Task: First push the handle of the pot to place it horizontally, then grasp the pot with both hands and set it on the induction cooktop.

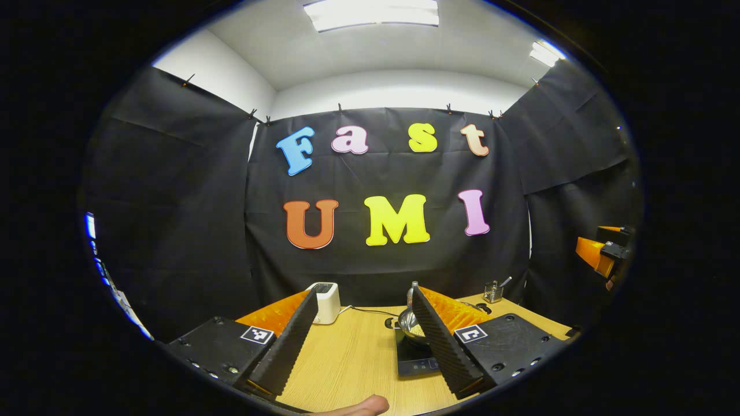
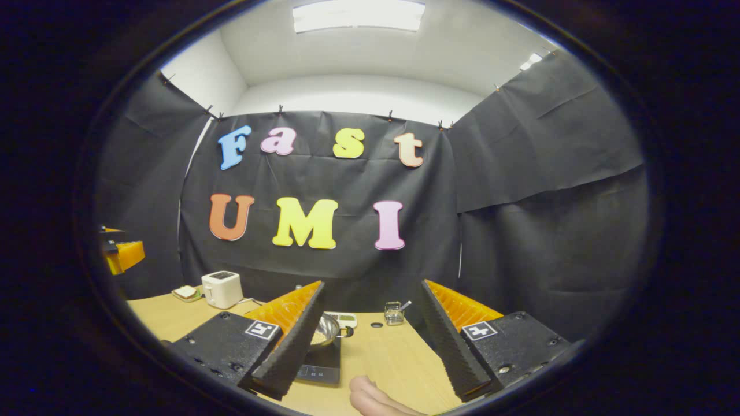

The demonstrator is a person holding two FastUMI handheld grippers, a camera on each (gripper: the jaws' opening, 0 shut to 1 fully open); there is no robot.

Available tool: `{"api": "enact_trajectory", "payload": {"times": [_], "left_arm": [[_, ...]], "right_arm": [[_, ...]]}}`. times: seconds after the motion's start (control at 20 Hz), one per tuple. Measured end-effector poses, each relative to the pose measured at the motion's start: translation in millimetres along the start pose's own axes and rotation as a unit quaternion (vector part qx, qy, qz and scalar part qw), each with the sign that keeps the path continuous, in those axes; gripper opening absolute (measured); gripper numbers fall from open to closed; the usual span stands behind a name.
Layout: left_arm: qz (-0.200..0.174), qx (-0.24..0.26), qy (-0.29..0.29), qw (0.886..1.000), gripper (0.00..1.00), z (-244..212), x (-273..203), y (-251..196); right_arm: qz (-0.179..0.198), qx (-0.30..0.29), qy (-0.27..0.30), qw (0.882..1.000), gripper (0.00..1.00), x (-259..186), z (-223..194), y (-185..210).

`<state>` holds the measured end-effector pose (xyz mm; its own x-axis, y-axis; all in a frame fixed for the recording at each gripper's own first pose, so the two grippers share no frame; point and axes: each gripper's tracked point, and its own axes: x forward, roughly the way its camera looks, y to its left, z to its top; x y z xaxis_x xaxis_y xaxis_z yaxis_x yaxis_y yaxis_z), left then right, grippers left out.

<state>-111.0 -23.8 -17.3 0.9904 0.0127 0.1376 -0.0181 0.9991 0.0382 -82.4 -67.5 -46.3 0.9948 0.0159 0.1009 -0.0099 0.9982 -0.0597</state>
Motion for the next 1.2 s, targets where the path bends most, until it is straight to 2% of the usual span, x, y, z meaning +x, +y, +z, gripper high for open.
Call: {"api": "enact_trajectory", "payload": {"times": [1.2], "left_arm": [[-0.031,-0.034,-0.021,0.999,0.96,4.6,-1.0,-4.1]], "right_arm": [[0.020,0.015,-0.006,1.000,1.00,-9.3,-0.8,3.5]]}}
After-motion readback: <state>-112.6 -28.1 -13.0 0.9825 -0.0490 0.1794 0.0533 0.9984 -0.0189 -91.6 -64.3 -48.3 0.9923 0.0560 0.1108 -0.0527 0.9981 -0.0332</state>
